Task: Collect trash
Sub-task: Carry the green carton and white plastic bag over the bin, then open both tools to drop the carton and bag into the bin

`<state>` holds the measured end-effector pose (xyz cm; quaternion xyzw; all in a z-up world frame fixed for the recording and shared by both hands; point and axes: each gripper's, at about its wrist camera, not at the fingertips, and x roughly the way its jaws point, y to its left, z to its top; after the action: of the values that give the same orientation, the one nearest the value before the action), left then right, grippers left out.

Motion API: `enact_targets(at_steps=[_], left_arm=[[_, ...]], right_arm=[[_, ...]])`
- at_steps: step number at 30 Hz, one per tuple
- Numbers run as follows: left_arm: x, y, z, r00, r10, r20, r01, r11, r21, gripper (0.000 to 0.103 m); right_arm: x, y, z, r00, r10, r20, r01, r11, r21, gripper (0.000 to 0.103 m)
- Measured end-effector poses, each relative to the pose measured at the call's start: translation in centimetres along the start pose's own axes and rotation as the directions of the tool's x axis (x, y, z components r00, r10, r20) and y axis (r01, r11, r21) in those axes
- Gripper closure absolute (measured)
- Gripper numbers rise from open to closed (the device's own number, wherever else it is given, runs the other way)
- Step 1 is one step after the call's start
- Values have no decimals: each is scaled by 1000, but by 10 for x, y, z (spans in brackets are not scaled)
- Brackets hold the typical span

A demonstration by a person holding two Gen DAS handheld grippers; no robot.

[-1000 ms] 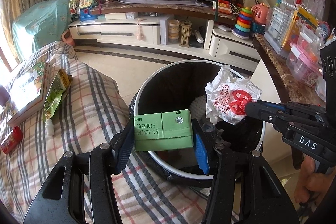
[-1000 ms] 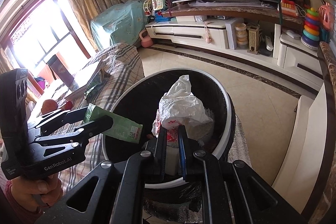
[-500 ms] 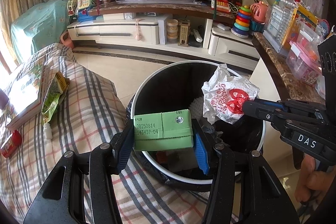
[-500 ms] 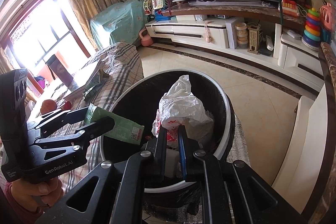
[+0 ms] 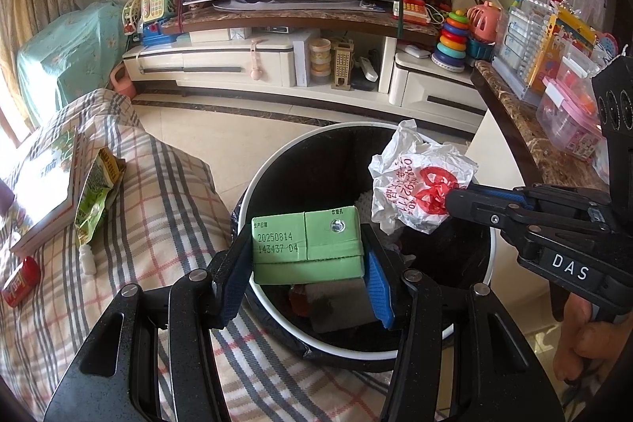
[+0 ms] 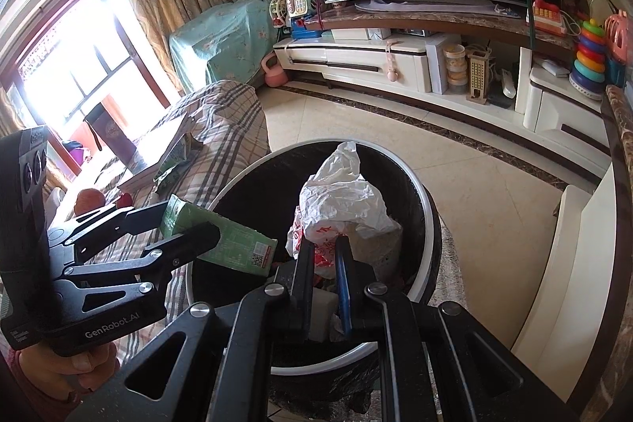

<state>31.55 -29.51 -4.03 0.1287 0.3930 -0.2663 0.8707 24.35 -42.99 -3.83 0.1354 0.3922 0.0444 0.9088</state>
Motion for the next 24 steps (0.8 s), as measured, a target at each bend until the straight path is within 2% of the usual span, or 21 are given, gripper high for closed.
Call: enact_targets(at_steps=[7,8,11,13,15,21,24], left_arm=[[1,1,6,1000,-4,-1,4,1000,2,52],[1,1,6,1000,-4,-2,4,1000,2,52],[2,0,8,1000,-5,-17,5,1000,0,51],[1,1,9,1000,-4,-16,4,1000,-2,45],[-3,3,8,1000,9,-5,-9,1000,-7,31],[-8,9,4,1000,24,-6,-24,999,-26,21],[-13,11,0,999,34,-3,-34,999,-31,20]], right_arm=[[-1,-2,2,1000,6,-1,-6,1000,6,92],[-1,-3,3,1000,10,-1,-10,1000,10,88],[-2,-8,6,1000,30,6,-30,999,40,86],[-5,-12,8,999,37,18,-38,997,65,78],[-9,-14,9,999,38,34,-40,997,73,71],[-18,-10,7,997,42,61,-47,995,84,54],[-21,-5,5,997,47,65,-53,995,82,51]])
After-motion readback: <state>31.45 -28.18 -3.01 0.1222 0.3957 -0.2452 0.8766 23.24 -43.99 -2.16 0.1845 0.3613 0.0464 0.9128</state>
